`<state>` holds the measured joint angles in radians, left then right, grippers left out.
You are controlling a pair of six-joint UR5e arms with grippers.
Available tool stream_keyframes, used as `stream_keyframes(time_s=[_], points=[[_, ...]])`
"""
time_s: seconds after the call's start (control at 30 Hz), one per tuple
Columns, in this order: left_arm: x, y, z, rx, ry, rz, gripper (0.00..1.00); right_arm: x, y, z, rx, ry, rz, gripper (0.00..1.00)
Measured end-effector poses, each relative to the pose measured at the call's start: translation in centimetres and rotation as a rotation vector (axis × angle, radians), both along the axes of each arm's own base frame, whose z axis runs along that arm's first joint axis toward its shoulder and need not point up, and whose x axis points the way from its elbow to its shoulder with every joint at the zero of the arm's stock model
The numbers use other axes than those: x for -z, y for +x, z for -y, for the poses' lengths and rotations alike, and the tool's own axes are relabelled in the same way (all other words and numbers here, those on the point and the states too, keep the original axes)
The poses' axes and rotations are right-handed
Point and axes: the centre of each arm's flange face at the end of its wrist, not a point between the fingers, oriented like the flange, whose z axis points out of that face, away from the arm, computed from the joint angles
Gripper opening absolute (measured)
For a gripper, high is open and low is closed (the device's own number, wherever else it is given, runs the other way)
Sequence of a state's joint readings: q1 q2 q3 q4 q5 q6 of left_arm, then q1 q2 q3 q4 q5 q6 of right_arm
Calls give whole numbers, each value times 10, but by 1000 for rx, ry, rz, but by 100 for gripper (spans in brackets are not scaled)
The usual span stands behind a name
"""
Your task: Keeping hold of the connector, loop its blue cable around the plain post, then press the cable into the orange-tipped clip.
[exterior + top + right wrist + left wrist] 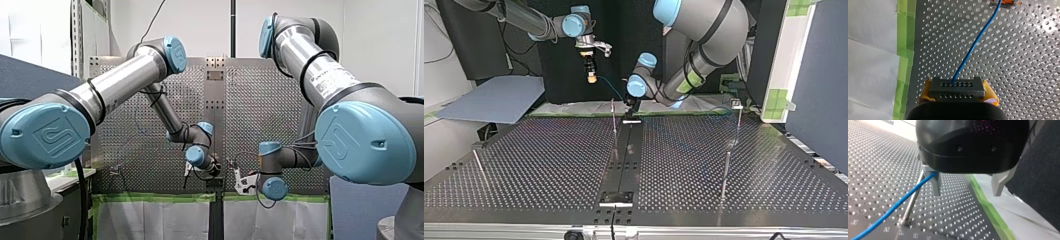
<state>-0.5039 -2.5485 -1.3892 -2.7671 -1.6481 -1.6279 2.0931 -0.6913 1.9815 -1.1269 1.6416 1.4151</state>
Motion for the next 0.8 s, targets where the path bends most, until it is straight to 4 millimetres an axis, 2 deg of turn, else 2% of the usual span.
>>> stream_keyframes(time_s=[0.03, 0.07, 0.1, 0.17, 0.2, 0.27, 0.3, 0.33, 0.37, 0.4, 0.47, 0.5, 0.53, 0.57, 0.8], points=[[0, 0, -1, -6, 2, 3, 99, 0, 0, 0, 0, 0, 0, 0], [0, 1, -1, -13, 5, 5, 93, 0, 0, 0, 0, 0, -1, 0], [0, 1, -2, -21, 11, 9, 93, 0, 0, 0, 0, 0, -1, 0], [0, 2, -4, -31, 20, 14, 79, 0, 0, 0, 0, 0, -2, 0], [0, 2, -4, -35, 25, 17, 79, 0, 0, 0, 0, 0, -2, 0], [0, 3, -4, -37, 29, 20, 66, 0, 0, 0, 0, 0, -2, 0], [0, 3, -4, -38, 30, 21, 66, 0, 0, 0, 0, 0, -2, 0], [0, 3, -4, -38, 30, 22, 59, 0, 0, 0, 0, 0, -2, 0], [0, 3, -4, -38, 30, 23, 47, 0, 0, 0, 0, 0, -2, 0], [-1, 3, -4, -37, 32, 24, 47, 0, 0, 0, 0, 0, -2, 0], [0, 3, -4, -33, 33, 25, 24, 0, 0, 0, 0, 0, -2, 0], [0, 3, -4, -29, 32, 25, 24, 0, 0, 0, 0, 0, -2, 0], [0, 2, -4, -26, 32, 25, 7, 0, 0, 0, -1, 0, -2, 0], [0, 2, -4, -24, 33, 25, 0, 0, 0, 0, 0, -1, -2, 0], [4, -2, -2, -7, 18, 48, 0, 0, 0, 0, 0, -1, -1, 0]])
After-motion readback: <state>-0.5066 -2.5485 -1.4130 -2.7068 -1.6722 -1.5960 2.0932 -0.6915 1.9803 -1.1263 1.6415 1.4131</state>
